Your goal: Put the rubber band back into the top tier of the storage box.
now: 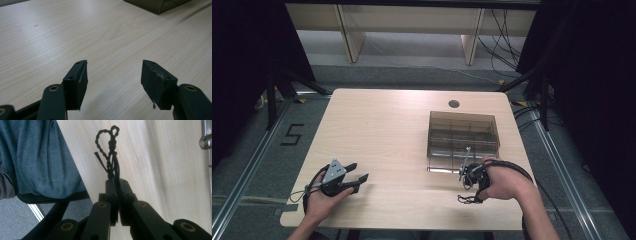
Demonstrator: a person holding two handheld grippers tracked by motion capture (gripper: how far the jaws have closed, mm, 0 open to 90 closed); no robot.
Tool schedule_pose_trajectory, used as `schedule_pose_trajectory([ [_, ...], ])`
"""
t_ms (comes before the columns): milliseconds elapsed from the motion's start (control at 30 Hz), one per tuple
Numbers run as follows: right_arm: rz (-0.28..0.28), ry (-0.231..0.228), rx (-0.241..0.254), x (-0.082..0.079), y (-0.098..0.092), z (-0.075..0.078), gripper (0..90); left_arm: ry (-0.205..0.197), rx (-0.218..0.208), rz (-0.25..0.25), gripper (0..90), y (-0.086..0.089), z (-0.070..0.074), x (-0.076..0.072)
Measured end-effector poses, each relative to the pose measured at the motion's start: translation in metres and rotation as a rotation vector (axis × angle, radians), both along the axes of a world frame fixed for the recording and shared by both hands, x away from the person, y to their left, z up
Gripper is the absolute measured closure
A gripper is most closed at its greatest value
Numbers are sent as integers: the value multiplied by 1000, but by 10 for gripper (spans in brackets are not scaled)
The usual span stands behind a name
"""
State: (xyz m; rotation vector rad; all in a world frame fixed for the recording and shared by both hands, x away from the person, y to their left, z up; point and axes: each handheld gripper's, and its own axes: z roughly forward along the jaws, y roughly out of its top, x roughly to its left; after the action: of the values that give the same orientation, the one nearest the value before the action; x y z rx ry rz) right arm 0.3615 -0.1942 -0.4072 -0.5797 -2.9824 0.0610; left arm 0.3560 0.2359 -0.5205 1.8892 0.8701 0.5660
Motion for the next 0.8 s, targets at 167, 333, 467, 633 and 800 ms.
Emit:
schedule_pose_trajectory([
  [167,-12,2,0,-1,-2,1,886,1,0,1,380,0,0,0],
  [333,-10,4,1,0,-5,1,886,3,-8,2,380,-1,0,0],
  [467,-27,3,-6,-1,-7,2,886,5,-9,3,380,-1,0,0],
  [633,-35,5,-6,-2,-9,3,886,3,-3,2,380,0,0,0],
  [800,-23,1,0,-1,-14,5,886,5,-9,3,379,-1,-1,0],
])
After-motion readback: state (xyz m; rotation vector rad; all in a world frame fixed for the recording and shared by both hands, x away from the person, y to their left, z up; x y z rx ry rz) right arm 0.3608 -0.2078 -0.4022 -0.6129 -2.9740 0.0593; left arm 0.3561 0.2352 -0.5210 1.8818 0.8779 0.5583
